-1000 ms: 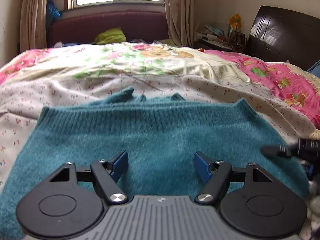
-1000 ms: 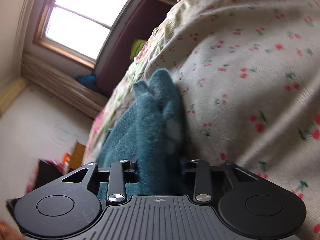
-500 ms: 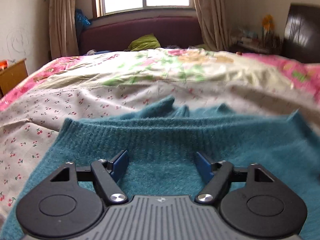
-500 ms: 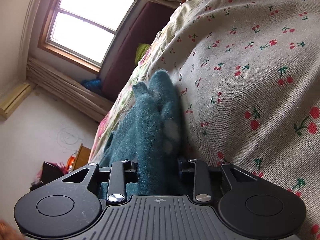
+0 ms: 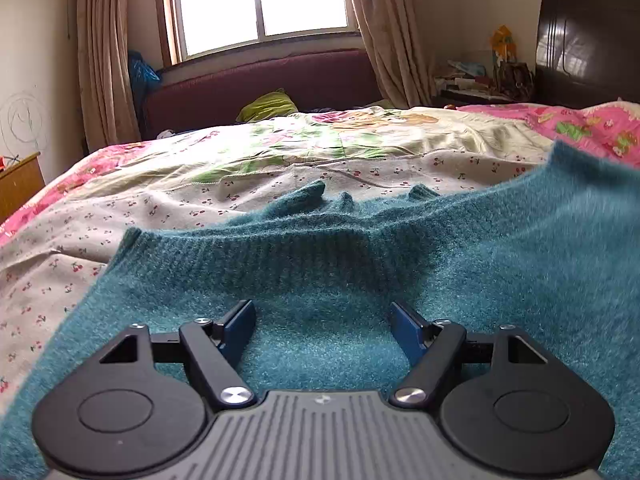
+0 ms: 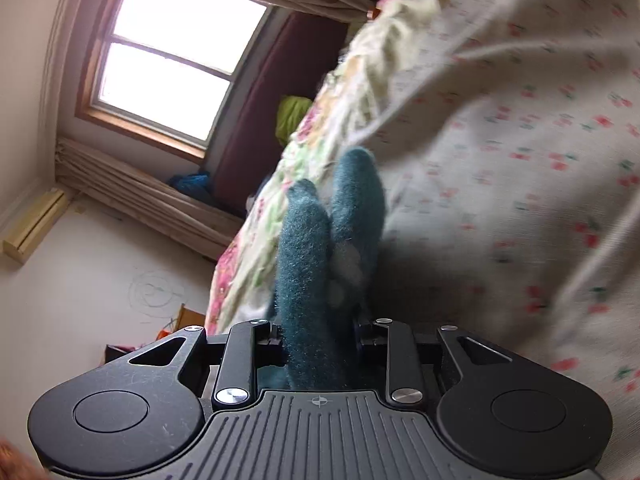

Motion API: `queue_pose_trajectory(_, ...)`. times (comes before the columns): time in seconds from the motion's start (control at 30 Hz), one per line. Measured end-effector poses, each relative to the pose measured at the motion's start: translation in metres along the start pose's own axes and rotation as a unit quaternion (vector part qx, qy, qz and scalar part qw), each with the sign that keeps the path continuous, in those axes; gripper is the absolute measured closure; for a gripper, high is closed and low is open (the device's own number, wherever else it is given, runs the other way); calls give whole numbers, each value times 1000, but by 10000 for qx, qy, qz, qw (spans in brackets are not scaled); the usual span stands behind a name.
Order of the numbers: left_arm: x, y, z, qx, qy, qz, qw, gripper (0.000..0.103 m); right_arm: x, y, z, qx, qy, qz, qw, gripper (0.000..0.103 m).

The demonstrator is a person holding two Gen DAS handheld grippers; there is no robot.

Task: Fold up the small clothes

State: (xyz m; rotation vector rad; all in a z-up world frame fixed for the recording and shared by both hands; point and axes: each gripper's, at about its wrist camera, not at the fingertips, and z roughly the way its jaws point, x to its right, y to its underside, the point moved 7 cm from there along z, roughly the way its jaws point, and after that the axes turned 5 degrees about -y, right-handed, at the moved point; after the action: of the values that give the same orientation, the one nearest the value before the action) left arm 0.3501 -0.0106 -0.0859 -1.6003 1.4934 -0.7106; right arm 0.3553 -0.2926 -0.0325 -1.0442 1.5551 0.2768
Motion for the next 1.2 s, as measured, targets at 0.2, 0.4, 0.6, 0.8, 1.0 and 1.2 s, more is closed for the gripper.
queue_pose_trajectory(0.2,-8,-3,-8,-17,201,-163,9997,21,-57,4,14,42,293,-393,9988,76)
queue_pose_trajectory(0.4,-13,14,-31,129,496,-93,9986,22,-96,20,37,-3,475,-541,9974,76)
queue_pose_trajectory(0.6,-22,18,-29,155,762,-405,9961,23,-134,39,68,-71,628,-932,9936,76)
queue_pose_trajectory(0.8,-66,6,-33,27,876,-1207,9888,27,-162,73,109,-458,599,-1456,9865,77)
queue_pose_trajectory(1.0,-82,17,-20,-183,1056,-1641,9806,34,-188,122,146,-976,571,-2165,9697,77)
queue_pose_trajectory(1.2,-87,21,-17,-216,1199,-1826,9756,37,-193,149,170,-1304,812,-2626,9526,77)
